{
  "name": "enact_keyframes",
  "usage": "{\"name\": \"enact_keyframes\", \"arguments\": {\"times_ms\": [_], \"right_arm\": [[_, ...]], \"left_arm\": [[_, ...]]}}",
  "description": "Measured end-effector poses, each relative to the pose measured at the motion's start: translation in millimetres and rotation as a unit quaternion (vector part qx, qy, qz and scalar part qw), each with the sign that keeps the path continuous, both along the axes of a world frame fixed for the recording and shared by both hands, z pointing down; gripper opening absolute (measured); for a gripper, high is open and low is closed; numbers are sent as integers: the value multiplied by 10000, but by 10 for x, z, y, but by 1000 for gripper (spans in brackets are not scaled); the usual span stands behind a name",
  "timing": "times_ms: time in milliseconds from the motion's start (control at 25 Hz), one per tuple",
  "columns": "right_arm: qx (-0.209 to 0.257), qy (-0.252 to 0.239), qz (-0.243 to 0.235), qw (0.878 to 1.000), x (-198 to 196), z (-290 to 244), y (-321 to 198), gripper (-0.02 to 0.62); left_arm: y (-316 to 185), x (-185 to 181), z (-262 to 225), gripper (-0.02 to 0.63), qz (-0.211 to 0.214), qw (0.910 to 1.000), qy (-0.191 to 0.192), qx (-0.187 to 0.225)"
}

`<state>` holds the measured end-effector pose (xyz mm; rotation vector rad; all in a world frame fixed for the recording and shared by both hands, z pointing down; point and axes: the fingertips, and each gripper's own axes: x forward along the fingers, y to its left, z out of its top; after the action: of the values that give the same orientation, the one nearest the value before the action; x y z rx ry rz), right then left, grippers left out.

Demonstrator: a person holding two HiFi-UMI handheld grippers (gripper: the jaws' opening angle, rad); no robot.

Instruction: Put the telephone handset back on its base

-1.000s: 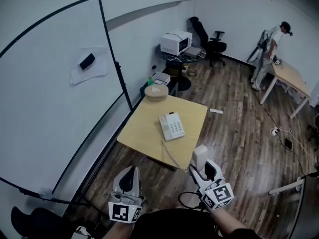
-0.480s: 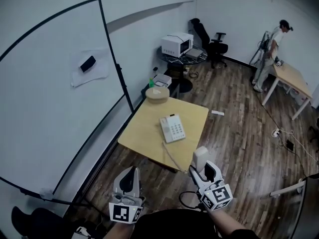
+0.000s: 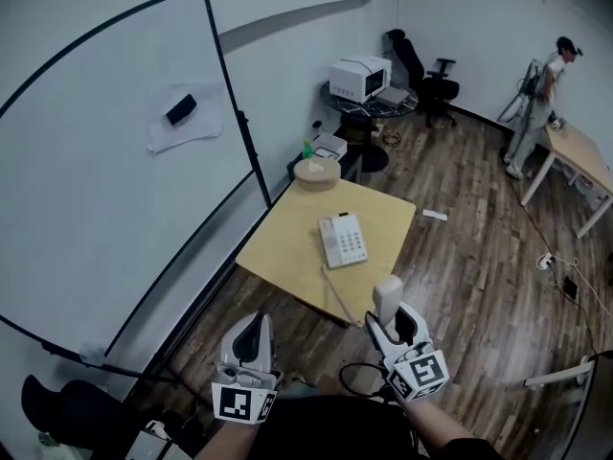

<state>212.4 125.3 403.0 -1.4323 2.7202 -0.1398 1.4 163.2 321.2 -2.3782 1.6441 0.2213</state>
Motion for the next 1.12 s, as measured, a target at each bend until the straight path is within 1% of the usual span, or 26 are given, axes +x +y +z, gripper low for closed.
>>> {"name": "enact_keyframes", "arguments": {"times_ms": [200,360,520,720,960,1120], "right_arm": [[12,57,-32,10000,-127,-14,-181,222],[-68,131,113,9998,-263,60,-450,222],[-80,215,210,9995,-448,5,-776,222],[-61,351,312,9989,-678,-65,-1167,222],[-130,582,491,9970,-941,-148,-1581,222],[-165,661,678,9954,-1074,-146,-1827,222]], "left_arm": [[-216,-128,-27,0,-43,10000,3,-18],[-547,-275,44,0,46,9999,84,-44],[-978,-459,0,0,166,9997,160,-3],[-1513,-665,-54,0,364,9987,355,70],[-2065,-879,-162,0,678,9967,421,148],[-2410,-1051,-137,0,886,9947,520,84]]}}
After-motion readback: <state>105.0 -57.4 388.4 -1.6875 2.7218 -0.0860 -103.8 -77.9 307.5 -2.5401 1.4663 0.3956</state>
